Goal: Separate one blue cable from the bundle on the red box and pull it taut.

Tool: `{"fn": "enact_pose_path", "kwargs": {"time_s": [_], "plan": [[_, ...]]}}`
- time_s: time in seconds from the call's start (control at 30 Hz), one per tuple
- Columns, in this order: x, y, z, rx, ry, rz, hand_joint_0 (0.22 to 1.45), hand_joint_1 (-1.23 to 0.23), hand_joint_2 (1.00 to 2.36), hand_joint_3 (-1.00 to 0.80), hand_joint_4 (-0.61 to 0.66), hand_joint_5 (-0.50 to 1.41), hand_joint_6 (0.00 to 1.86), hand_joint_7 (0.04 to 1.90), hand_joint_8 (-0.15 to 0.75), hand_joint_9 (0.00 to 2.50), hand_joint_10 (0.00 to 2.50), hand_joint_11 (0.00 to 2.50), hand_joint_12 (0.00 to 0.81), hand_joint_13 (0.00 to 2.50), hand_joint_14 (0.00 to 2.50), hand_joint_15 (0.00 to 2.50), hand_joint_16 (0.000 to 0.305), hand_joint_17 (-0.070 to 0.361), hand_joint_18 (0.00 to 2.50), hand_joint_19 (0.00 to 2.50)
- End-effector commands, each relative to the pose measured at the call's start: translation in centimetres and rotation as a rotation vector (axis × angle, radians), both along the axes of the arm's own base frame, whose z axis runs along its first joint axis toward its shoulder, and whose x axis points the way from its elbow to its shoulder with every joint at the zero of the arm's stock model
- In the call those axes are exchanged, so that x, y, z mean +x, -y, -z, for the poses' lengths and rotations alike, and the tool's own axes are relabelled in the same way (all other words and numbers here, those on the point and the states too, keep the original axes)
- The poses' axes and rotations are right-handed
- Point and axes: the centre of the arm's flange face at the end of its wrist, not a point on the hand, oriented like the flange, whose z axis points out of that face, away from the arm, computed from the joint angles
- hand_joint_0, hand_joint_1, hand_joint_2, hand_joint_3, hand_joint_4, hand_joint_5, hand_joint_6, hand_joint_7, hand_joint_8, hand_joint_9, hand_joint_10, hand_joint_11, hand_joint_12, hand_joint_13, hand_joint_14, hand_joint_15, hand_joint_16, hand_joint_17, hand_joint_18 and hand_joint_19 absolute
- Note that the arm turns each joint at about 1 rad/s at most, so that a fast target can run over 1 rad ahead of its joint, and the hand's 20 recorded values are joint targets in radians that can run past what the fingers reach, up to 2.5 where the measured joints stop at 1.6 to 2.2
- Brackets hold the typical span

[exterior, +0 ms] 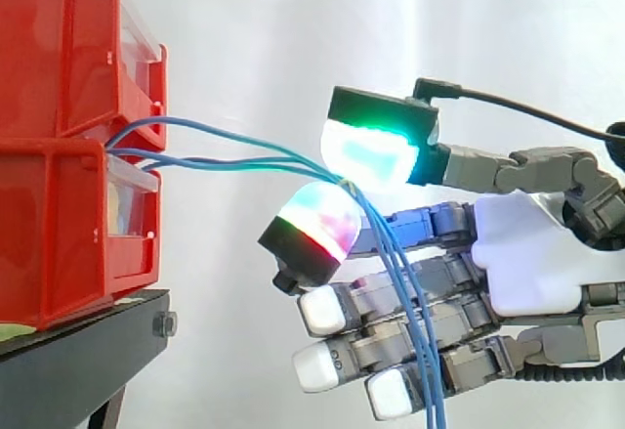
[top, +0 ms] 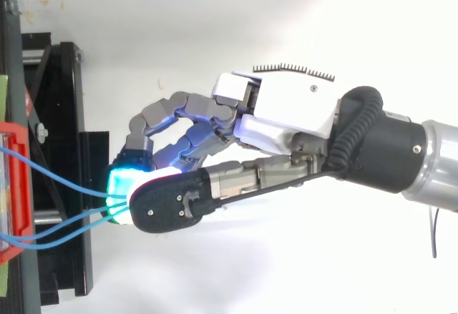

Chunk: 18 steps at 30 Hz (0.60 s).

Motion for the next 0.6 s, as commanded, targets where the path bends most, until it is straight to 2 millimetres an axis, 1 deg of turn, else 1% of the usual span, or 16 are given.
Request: {"fn": "enact_pose_path", "kwargs": {"time_s": [0.0, 0.17, 0.23, 0.27, 0.43, 0.5, 0.53, 0.57], "plan": [[0.09, -0.06, -0.27, 0.001, 0.005, -0.001, 0.59, -0.71, 1.0, -0.12, 0.05, -0.17, 0.89, 0.93, 0.352, 0.88, 0.01, 0.55, 0.383, 0.76, 0.01, 0.35, 0.054, 0.121, 0.82, 0.45], [0.09, -0.06, -0.15, 0.0, 0.002, -0.001, 0.63, -0.78, 1.01, -0.09, -0.01, -0.18, 0.9, 0.92, 0.33, 0.86, 0.01, 0.56, 0.362, 0.76, 0.01, 0.35, 0.049, 0.11, 0.81, 0.44], [0.07, 0.06, -0.13, 0.001, 0.001, 0.001, 0.66, -0.8, 1.01, -0.13, -0.09, -0.19, 0.9, 0.9, 0.303, 0.83, 0.01, 0.56, 0.333, 0.74, 0.01, 0.36, 0.044, 0.098, 0.78, 0.46], [0.06, 0.06, -0.24, 0.002, 0.002, 0.001, 0.7, -0.84, 1.02, -0.13, -0.12, -0.2, 0.9, 0.94, 0.287, 0.82, 0.01, 0.56, 0.32, 0.73, 0.01, 0.35, 0.04, 0.091, 0.76, 0.46], [-0.01, 0.06, -0.07, 0.007, -0.005, 0.0, 0.74, -0.85, 1.01, -0.18, -0.14, -0.21, 0.9, 0.92, 0.274, 0.83, 0.01, 0.57, 0.31, 0.73, 0.01, 0.35, 0.038, 0.087, 0.77, 0.47], [-0.02, 0.06, -0.18, 0.012, -0.002, 0.0, 0.73, -0.86, 1.01, -0.2, -0.12, -0.21, 0.9, 0.89, 0.273, 0.83, 0.01, 0.58, 0.309, 0.74, 0.01, 0.35, 0.038, 0.087, 0.77, 0.47], [-0.02, 0.06, -0.18, 0.012, -0.002, 0.0, 0.71, -0.86, 1.01, -0.23, -0.08, -0.21, 0.9, 0.87, 0.271, 0.83, 0.01, 0.57, 0.308, 0.74, 0.01, 0.36, 0.038, 0.086, 0.78, 0.47], [-0.04, 0.06, -0.05, 0.012, -0.006, 0.001, 0.71, -0.86, 1.01, -0.24, -0.07, -0.21, 0.89, 0.87, 0.269, 0.83, 0.01, 0.58, 0.309, 0.74, 0.01, 0.35, 0.038, 0.086, 0.78, 0.46]]}}
